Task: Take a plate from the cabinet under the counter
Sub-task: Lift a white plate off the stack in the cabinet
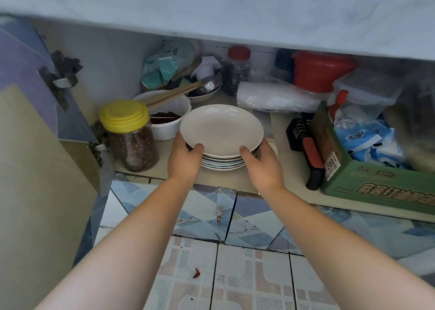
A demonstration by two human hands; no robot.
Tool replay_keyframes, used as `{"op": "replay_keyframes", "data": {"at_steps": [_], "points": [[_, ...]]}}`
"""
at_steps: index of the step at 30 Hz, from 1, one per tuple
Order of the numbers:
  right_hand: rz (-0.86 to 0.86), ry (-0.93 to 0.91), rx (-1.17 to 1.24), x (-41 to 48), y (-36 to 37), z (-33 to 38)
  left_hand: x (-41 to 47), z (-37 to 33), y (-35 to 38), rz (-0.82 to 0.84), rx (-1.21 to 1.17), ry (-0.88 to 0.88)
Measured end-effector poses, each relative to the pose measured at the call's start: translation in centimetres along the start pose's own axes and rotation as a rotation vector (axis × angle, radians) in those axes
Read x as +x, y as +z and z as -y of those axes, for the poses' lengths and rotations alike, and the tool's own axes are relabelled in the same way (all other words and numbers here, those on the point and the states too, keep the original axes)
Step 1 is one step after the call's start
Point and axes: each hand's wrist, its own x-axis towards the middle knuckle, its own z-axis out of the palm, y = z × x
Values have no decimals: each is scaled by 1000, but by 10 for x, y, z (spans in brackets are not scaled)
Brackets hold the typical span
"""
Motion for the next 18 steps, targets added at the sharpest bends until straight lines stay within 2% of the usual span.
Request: {"op": "replay_keyframes", "data": {"at_steps": [18], "points": [[64,33,-150,-1,-8,15,-7,-10,-9,8,-82,29]]}}
